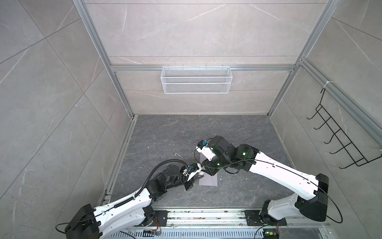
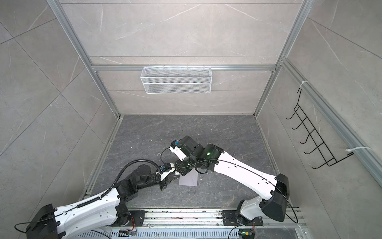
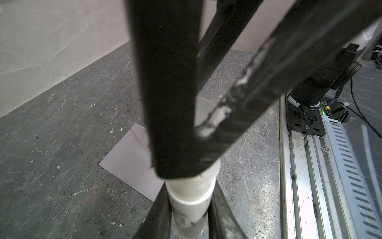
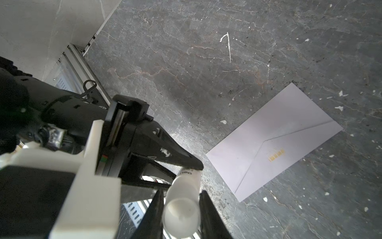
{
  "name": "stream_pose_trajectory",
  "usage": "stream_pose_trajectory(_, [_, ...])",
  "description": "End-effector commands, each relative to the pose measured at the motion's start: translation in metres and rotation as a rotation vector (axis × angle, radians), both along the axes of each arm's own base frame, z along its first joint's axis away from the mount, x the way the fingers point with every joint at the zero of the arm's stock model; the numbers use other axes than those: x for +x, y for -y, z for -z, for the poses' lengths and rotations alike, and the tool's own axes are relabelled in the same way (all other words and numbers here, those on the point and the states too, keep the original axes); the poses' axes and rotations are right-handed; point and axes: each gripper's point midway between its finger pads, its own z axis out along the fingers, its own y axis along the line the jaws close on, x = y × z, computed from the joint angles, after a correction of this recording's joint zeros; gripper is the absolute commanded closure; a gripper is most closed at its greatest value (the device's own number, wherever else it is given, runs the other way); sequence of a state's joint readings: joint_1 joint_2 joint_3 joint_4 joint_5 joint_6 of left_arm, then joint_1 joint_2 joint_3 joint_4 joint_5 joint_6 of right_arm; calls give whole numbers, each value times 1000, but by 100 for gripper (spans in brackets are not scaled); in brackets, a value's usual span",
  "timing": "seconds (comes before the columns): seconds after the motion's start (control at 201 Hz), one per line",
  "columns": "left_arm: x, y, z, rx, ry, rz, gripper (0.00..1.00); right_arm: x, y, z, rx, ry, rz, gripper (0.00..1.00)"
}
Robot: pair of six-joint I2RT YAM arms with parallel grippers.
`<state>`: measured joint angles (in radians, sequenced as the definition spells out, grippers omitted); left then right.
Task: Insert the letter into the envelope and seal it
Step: 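Press the cap down onto the glue stick with the right gripper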
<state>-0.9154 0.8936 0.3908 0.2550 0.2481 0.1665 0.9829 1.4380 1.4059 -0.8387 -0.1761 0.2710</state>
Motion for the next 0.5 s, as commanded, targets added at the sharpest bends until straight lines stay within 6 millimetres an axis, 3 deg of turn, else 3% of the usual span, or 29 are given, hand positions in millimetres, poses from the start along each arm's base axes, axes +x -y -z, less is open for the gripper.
stream_pose_trajectory(0.0, [6, 13, -71, -184, 111, 20, 100, -16, -3, 14, -51, -33, -54, 72])
stream_pose_trajectory(0.493, [10, 5, -103, -308, 127, -17, 100, -22, -9, 45, -79, -97, -24, 76])
